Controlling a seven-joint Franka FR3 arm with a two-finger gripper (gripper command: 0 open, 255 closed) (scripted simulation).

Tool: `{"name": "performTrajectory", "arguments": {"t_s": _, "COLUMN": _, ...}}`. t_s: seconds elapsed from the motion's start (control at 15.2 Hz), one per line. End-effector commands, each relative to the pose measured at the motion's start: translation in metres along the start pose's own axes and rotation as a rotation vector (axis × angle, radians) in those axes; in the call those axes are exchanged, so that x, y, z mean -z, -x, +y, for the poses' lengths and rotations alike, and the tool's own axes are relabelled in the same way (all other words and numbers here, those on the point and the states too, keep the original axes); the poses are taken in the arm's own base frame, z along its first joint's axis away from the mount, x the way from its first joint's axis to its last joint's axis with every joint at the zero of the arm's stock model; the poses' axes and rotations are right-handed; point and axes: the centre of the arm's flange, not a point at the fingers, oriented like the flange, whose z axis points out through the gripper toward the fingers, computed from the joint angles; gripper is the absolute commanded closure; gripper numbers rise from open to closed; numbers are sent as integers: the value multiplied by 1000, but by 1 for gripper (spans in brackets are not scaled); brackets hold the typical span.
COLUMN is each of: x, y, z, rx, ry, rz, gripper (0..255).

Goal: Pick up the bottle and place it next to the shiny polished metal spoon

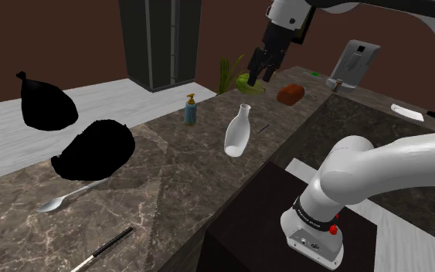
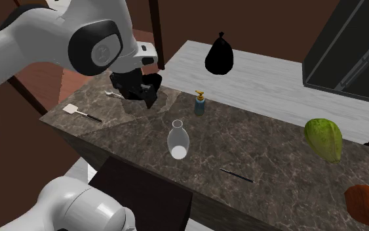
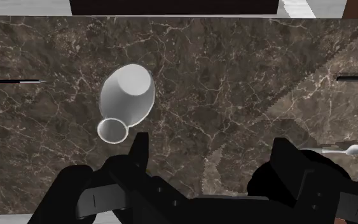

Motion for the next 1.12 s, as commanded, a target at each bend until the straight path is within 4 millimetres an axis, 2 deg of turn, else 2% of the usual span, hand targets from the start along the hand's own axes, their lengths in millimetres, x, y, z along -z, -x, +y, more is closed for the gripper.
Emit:
{"name": "performTrajectory", "arguments": {"t_s": 0.0, "x": 0, "y": 0, "z": 0, "rx": 0, "ry": 0, "rz": 0, "gripper": 0}}
{"name": "performTrajectory", "arguments": {"t_s": 0.92, "x": -139, "y": -64, "z": 101, "rx": -21, "ry": 75, "rz": -98, "gripper": 0}}
{"name": "performTrajectory", "arguments": {"t_s": 1.06, "x": -145, "y": -64, "z": 102, "rx": -21, "ry": 76, "rz": -99, "gripper": 0}}
